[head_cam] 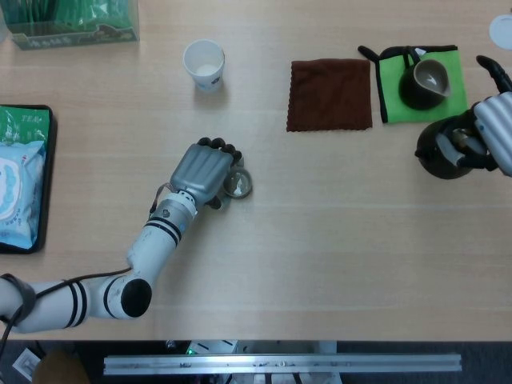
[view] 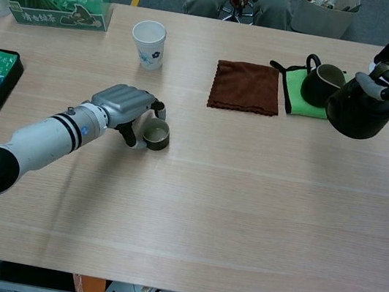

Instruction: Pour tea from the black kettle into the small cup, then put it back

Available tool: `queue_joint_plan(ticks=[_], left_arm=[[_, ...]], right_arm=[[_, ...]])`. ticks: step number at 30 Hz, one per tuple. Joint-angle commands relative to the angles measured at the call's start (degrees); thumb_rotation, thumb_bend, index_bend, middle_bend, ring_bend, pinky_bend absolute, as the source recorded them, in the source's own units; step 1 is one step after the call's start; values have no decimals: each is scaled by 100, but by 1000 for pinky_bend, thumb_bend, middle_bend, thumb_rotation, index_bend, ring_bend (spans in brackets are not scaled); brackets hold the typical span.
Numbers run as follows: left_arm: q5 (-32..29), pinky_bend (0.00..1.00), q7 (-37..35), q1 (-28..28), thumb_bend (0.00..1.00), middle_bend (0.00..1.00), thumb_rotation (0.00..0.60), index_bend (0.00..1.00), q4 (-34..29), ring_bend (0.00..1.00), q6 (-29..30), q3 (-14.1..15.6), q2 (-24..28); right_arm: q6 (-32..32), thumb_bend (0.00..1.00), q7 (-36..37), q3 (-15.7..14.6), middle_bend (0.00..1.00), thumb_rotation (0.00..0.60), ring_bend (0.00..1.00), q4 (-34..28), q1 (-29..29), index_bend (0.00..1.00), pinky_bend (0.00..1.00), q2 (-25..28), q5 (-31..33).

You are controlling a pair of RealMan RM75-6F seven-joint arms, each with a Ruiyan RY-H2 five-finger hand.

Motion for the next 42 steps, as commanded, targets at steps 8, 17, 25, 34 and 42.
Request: queue_joint_plan(ticks=[8,17,25,34,42], left_arm=[[-43,196,33,-12,268,172,600,100,-154,150,138,69,106],[155,196,26,174,269,150,600,58,-794,142,636,127,736],[816,196,-362,721,269,154,600,73,-1453,140,1560,237,1523],[1773,197,-1026,1634,269,170,600,87,-1835,141,2611,662,2349],[2278,197,-1357,2206,269,173,600,87,-2025,141,3186,835,2715]], right_arm=[[-1,390,-1,1,914,483,878,-21,-2,1000,21,9,-23],[-149,390,-108,65,914,482,878,-99,145,1000,20,-122,3],[-350,390,-329,159,914,492,878,-203,340,1000,20,-308,162],[-587,390,-659,240,914,498,878,-269,578,1000,21,-569,427],[-701,390,-931,290,915,500,878,-289,745,1000,20,-816,663]])
